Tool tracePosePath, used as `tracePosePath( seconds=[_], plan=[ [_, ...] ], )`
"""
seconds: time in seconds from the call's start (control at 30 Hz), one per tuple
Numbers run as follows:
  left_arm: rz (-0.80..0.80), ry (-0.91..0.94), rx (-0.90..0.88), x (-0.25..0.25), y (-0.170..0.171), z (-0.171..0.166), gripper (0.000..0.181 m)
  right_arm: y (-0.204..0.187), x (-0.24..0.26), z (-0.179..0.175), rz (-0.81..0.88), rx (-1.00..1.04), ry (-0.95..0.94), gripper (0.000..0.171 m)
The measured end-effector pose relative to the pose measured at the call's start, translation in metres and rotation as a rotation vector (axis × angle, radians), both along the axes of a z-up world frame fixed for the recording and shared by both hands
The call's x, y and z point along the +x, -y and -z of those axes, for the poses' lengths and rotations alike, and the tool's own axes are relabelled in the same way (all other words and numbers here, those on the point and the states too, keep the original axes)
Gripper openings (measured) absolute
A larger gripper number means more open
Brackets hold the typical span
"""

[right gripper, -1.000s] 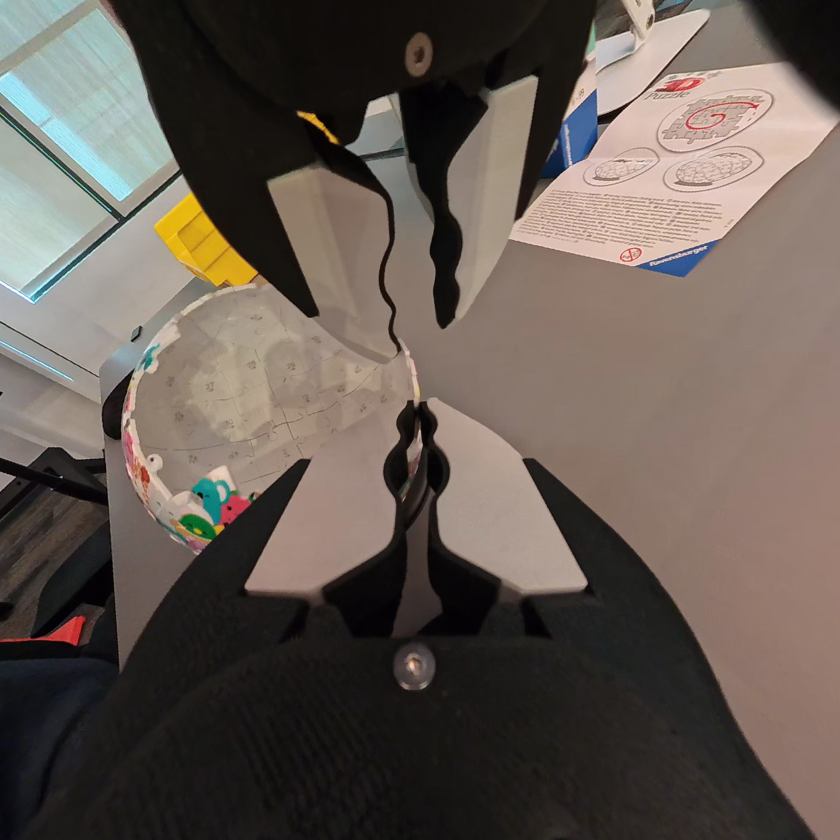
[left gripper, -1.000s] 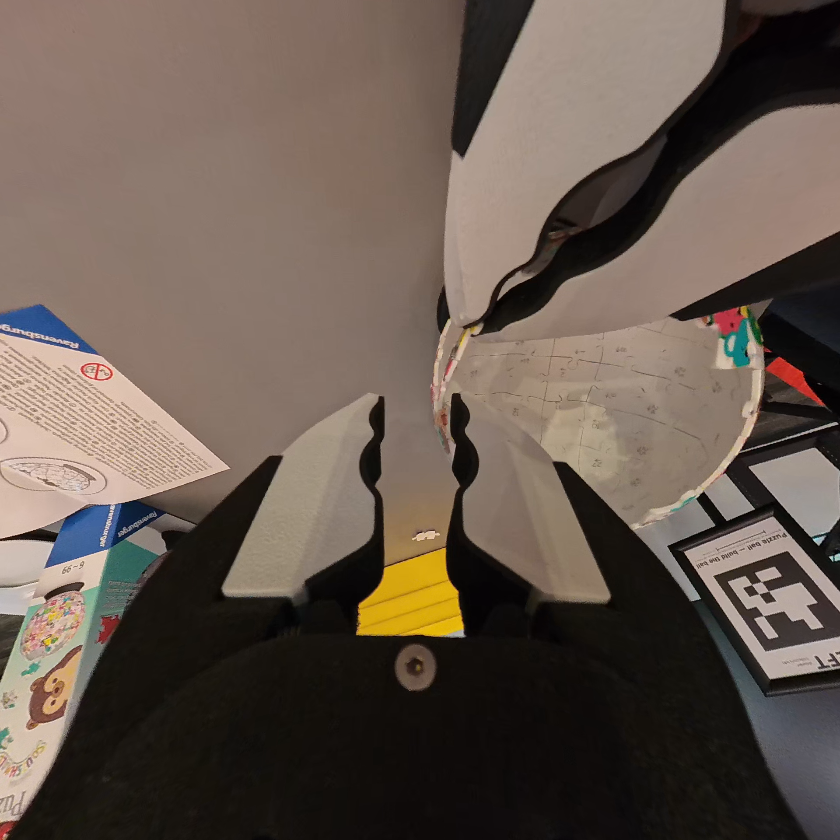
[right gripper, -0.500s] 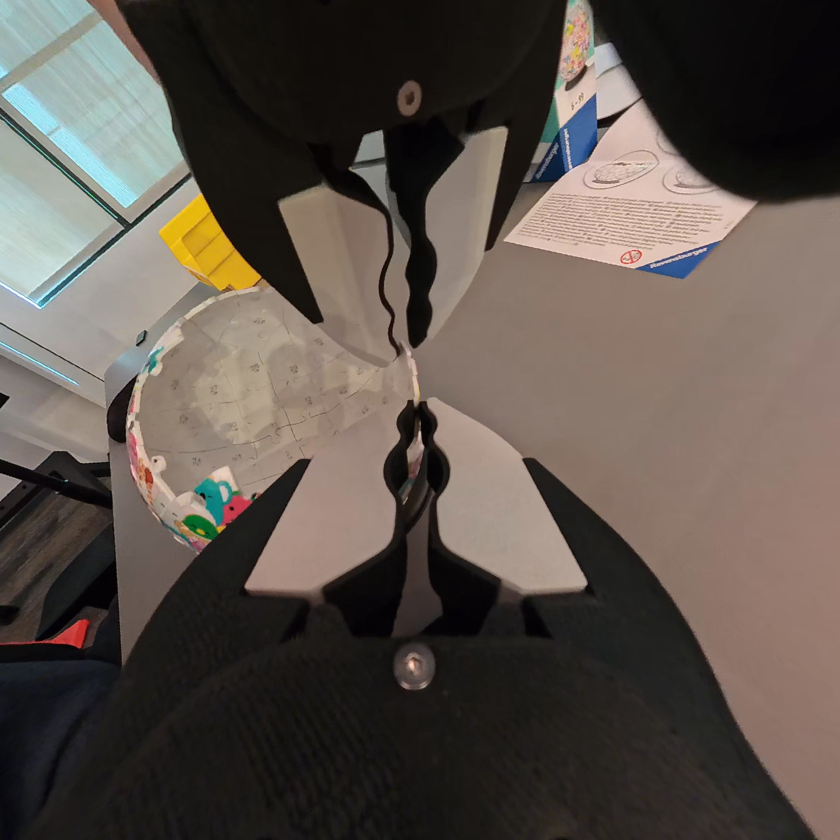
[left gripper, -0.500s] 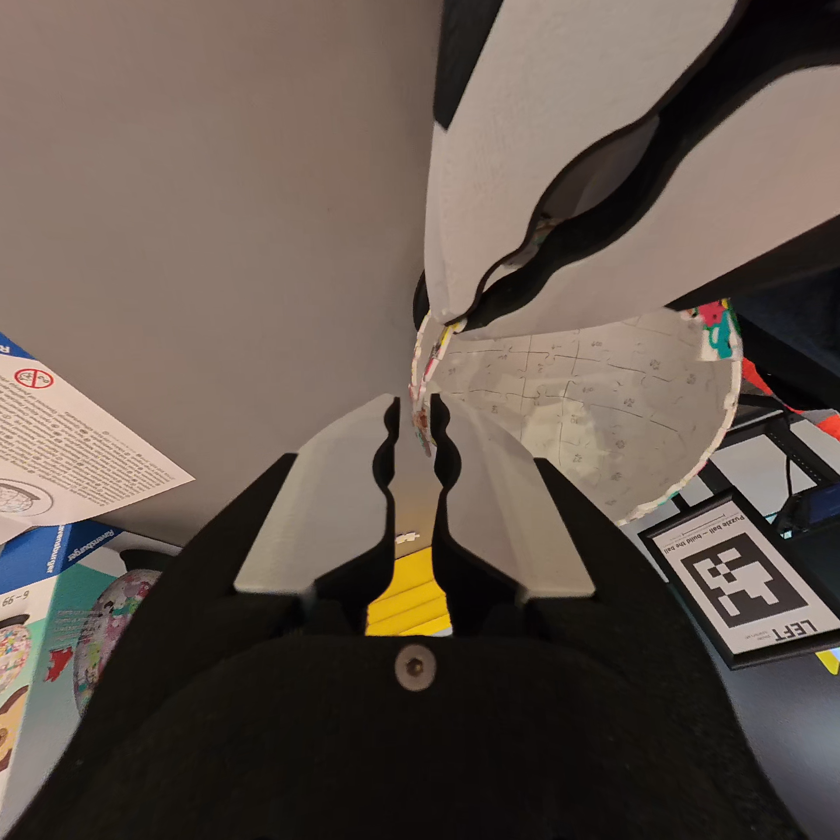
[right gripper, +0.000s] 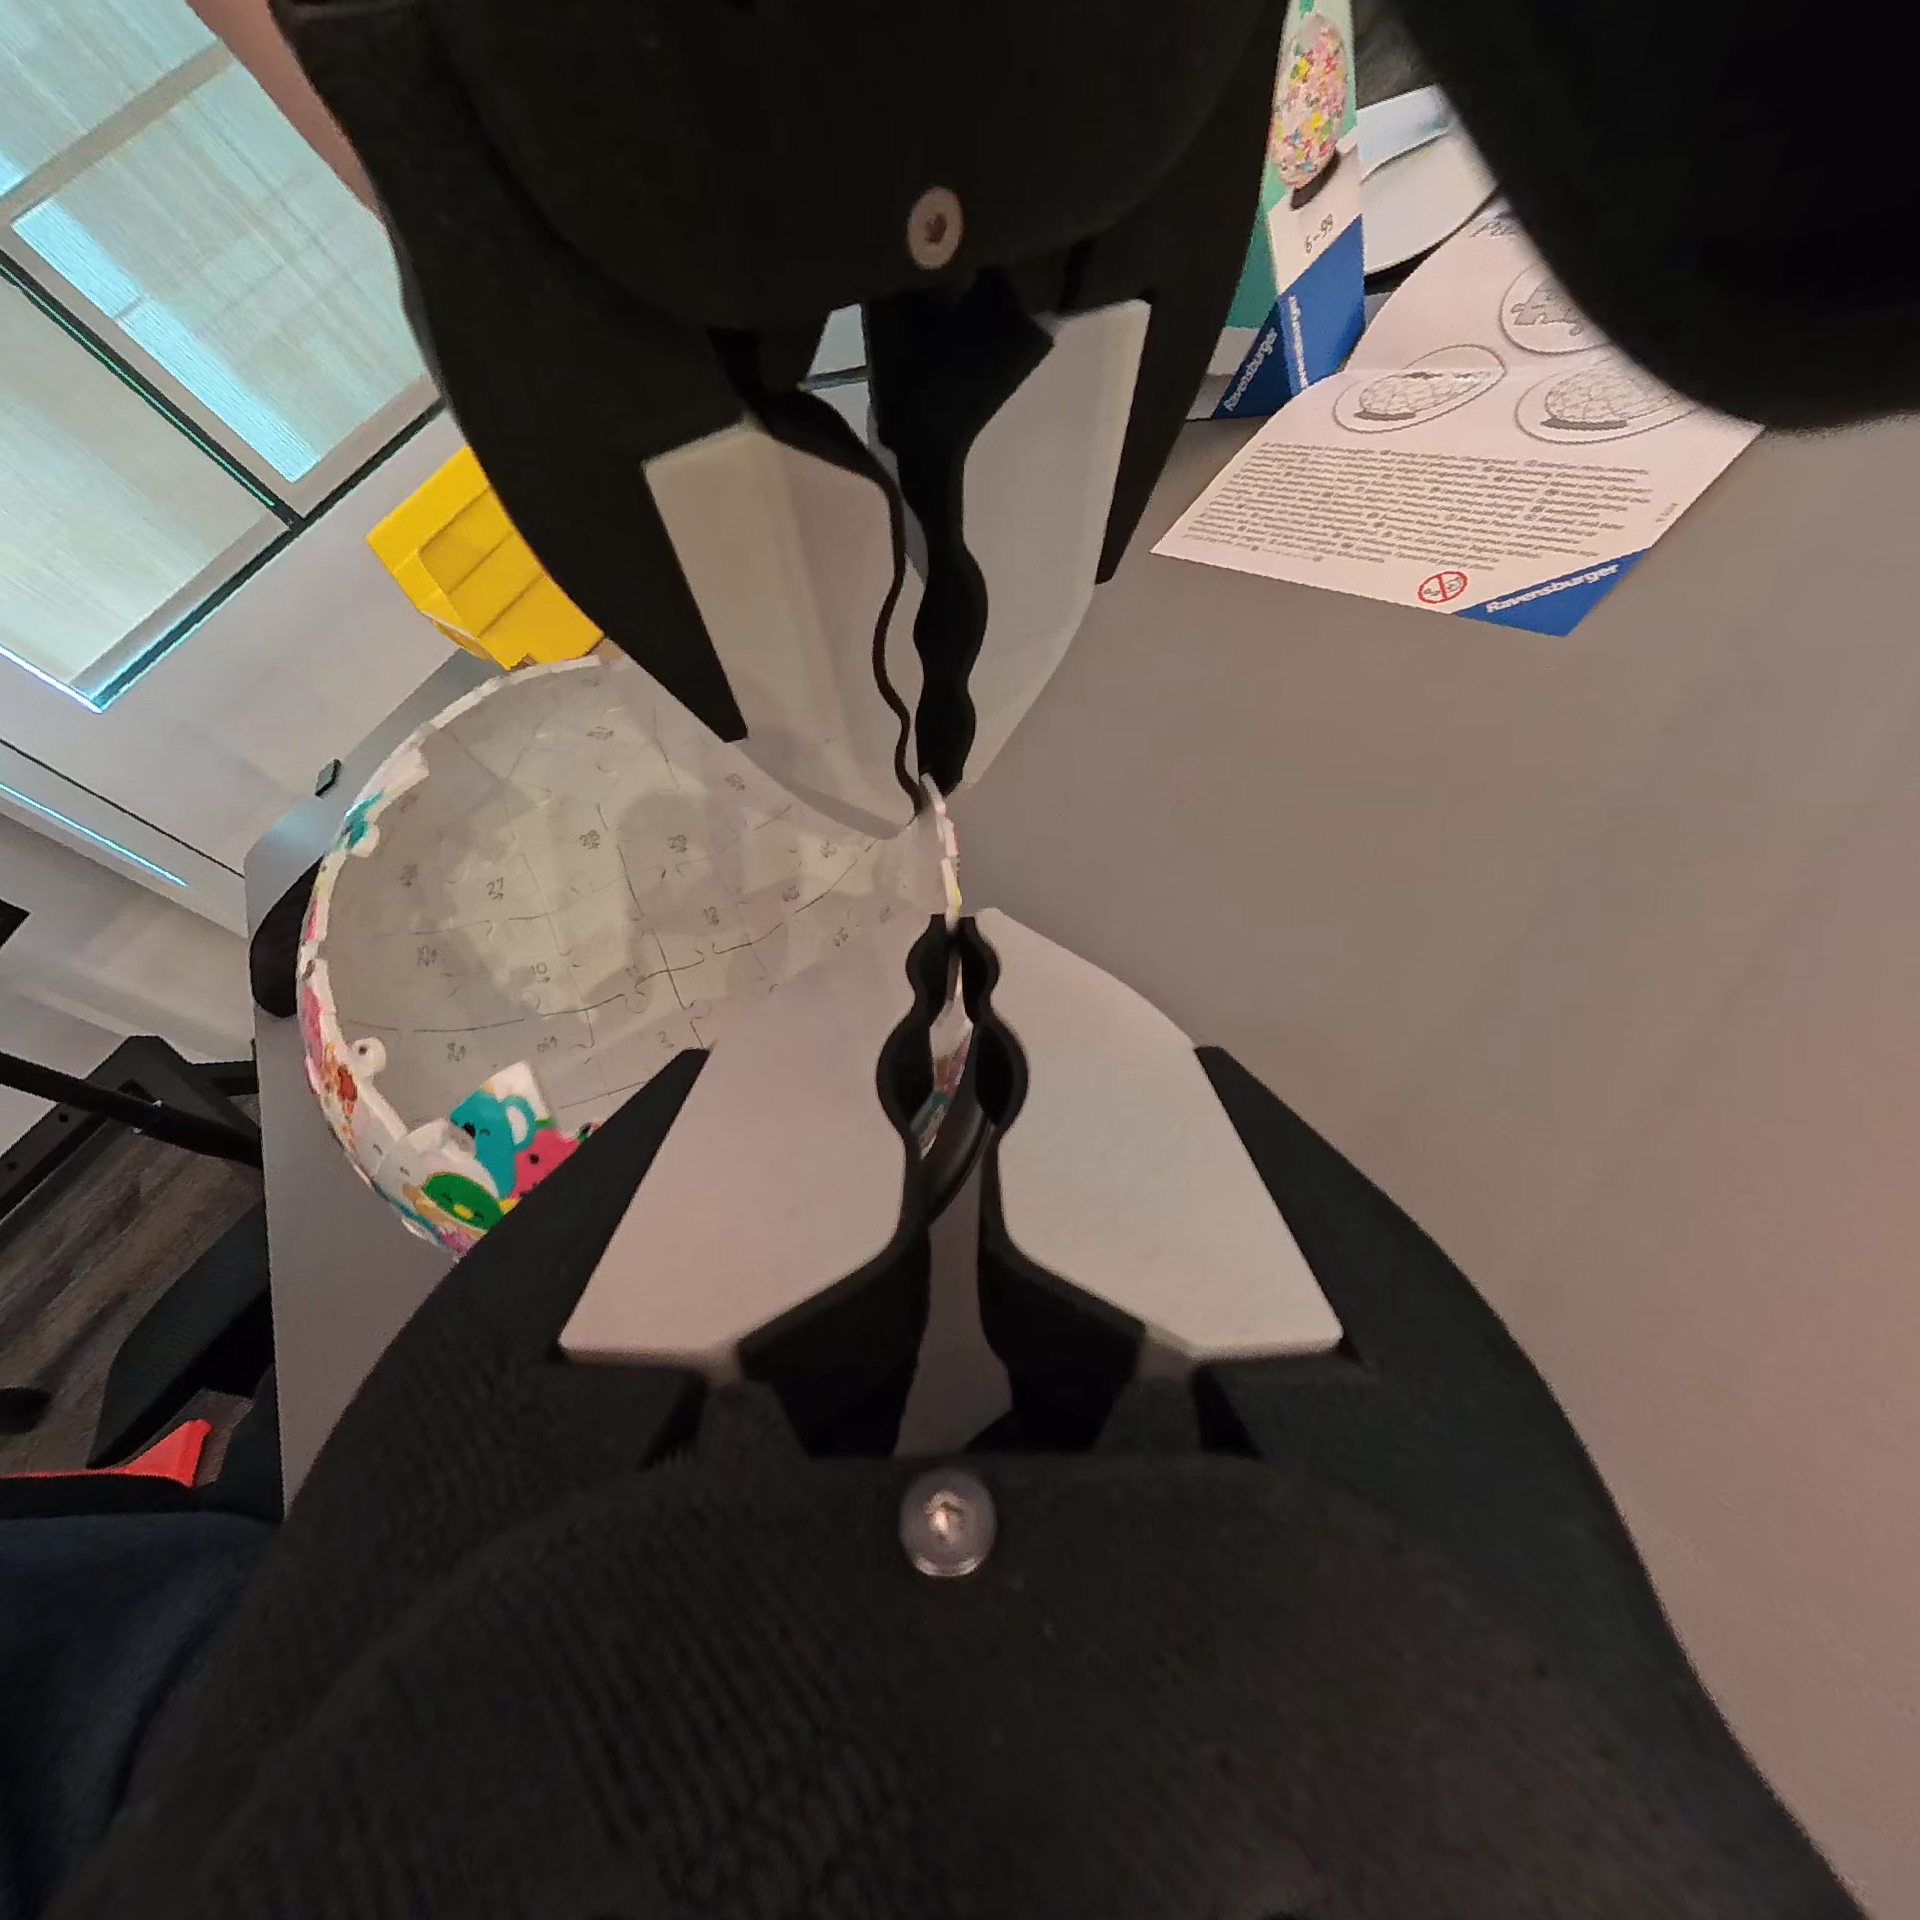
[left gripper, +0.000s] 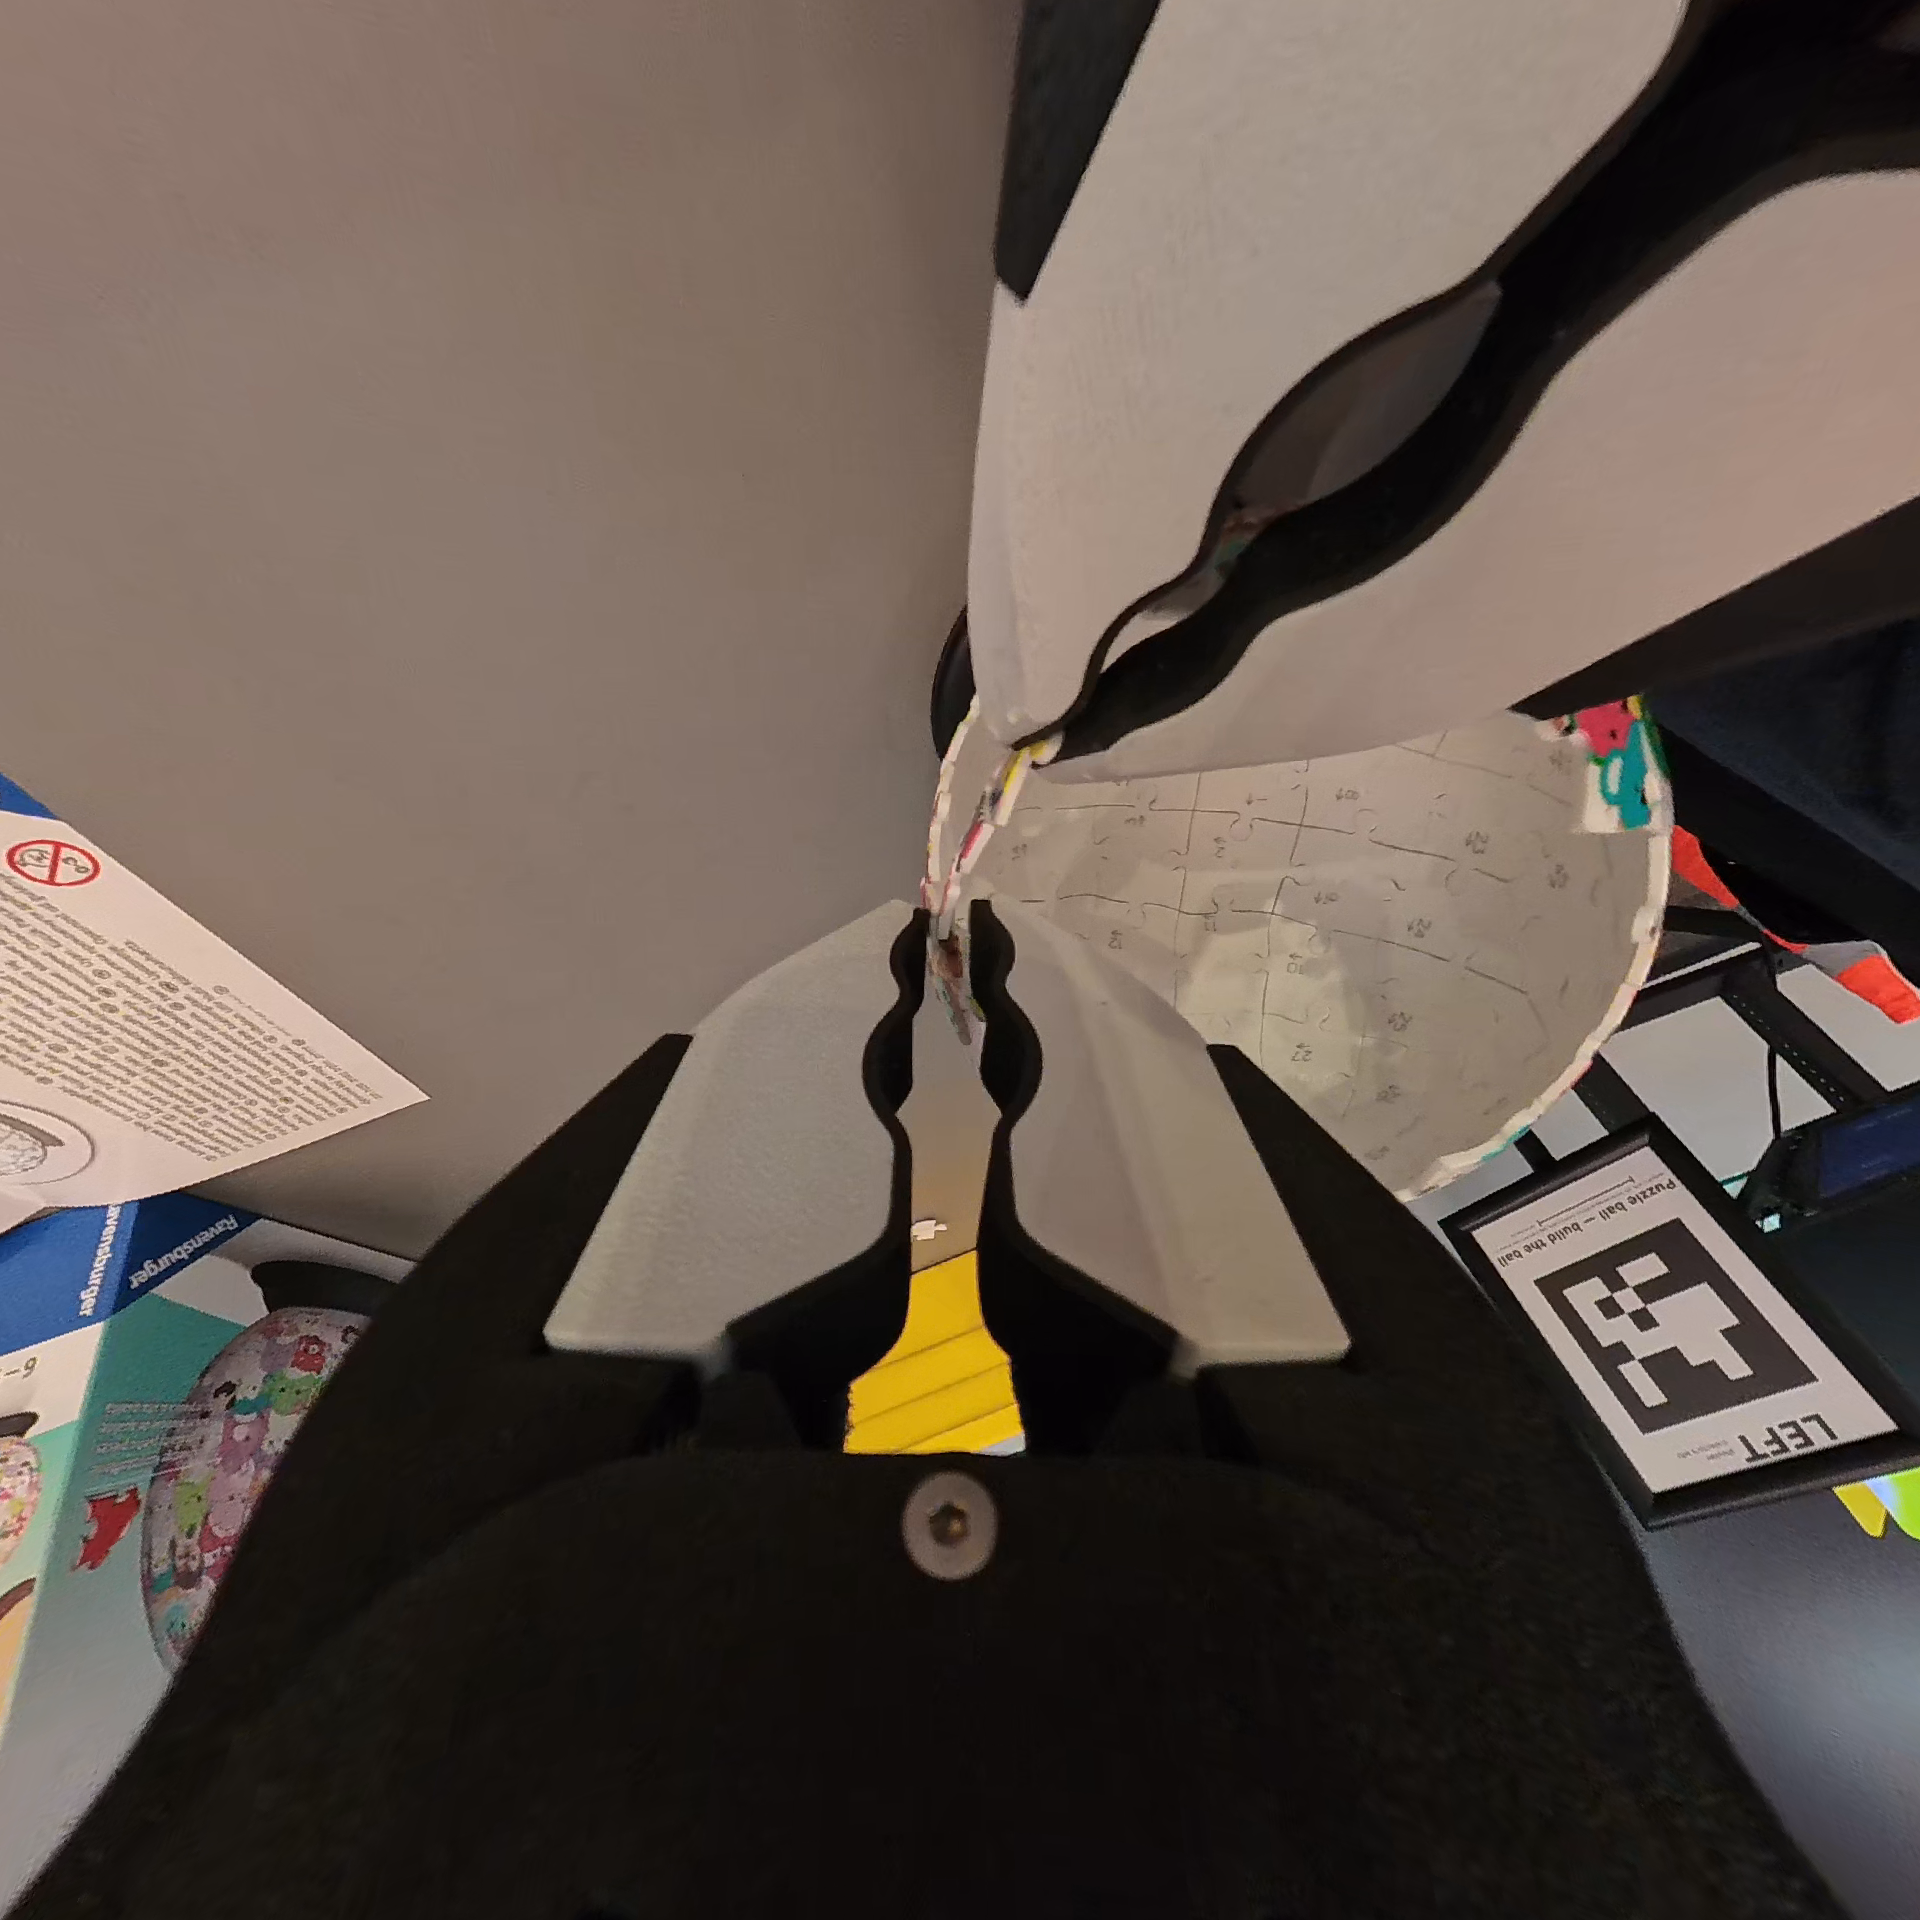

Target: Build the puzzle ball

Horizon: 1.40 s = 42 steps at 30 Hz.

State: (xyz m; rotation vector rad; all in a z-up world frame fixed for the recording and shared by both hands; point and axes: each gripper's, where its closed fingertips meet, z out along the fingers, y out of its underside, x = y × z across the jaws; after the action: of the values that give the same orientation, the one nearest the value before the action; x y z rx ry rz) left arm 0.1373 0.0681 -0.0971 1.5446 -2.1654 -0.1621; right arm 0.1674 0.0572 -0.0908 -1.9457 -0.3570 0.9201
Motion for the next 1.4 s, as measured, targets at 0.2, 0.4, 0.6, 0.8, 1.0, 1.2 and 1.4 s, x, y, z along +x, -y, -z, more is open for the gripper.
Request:
tracePosePath(
  seconds=[0.2,0.4,0.6,0.8,1.0,1.2,1.4],
  plan=[
    [-0.012,0.010,0.014,0.0004,0.0002,-0.0001,0.010,-0.0002,0.0005,-0.0001,0.005,0.001,-0.001,0.002],
    [0.001,0.010,0.033,0.0001,-0.0026,-0.0008,0.015,0.0001,0.0010,-0.0017,0.015,0.016,0.001,0.002],
    [0.016,-0.003,0.025,-0.0014,-0.0009,-0.0011,0.007,-0.0002,0.0006,-0.0024,0.013,0.017,-0.008,0.002],
    [0.022,-0.012,0.025,-0.0027,-0.0013,-0.0013,0.007,-0.0004,-0.0006,-0.0043,0.006,0.024,-0.017,0.002],
    [0.033,-0.006,0.035,-0.0025,-0.0031,0.0001,0.006,-0.0005,-0.0018,-0.0036,-0.005,0.017,-0.022,0.002],
    [0.049,-0.004,0.033,-0.0042,-0.0032,0.0019,0.004,0.0002,-0.0036,-0.0026,-0.023,0.007,-0.021,0.002],
    [0.038,-0.019,0.031,-0.0072,-0.0027,0.0020,0.005,0.0016,-0.0064,-0.0020,-0.056,-0.007,-0.031,0.002]
  ],
)
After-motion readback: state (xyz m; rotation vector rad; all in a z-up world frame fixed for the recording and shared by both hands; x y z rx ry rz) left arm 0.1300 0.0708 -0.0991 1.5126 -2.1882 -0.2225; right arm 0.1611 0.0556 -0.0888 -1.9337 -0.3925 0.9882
